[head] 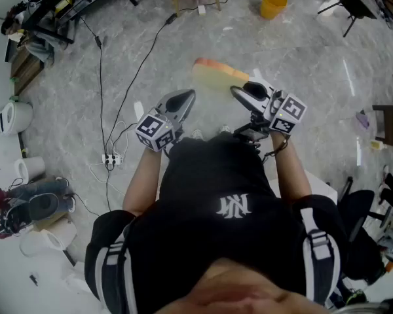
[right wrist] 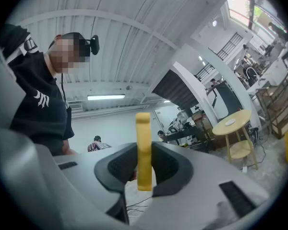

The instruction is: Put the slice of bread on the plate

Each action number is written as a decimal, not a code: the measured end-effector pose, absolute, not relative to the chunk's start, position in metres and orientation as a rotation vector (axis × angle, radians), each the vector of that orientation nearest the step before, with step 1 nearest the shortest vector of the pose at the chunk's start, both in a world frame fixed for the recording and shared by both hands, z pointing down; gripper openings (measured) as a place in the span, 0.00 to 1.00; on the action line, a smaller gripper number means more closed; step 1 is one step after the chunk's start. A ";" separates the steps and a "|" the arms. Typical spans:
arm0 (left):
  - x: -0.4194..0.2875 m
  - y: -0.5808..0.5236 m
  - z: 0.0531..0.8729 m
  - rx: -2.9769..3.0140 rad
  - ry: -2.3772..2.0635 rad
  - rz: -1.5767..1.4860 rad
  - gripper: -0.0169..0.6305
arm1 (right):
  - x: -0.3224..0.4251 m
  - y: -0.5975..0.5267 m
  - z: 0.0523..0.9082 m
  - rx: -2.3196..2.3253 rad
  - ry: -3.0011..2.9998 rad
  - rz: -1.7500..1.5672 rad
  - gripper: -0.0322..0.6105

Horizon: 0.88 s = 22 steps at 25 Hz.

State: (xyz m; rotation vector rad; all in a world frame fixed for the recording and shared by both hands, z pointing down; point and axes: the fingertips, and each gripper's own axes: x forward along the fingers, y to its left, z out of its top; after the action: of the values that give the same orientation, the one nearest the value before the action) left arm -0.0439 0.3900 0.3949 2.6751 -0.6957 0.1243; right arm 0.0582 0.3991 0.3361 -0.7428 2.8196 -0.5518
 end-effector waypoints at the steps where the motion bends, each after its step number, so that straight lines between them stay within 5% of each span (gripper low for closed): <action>1: -0.048 0.390 0.389 2.683 -0.699 0.106 0.05 | 0.054 0.402 0.337 -0.754 2.817 -0.558 0.18; 22: -0.100 0.408 0.377 2.657 -0.800 -0.007 0.05 | 0.025 0.405 0.336 -0.761 2.838 -0.601 0.19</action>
State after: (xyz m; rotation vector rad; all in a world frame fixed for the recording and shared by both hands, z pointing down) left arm -0.1001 0.4080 0.3769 2.6567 -0.8003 -0.0073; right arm 0.0254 0.4055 0.3365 -0.7612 2.8376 -0.6011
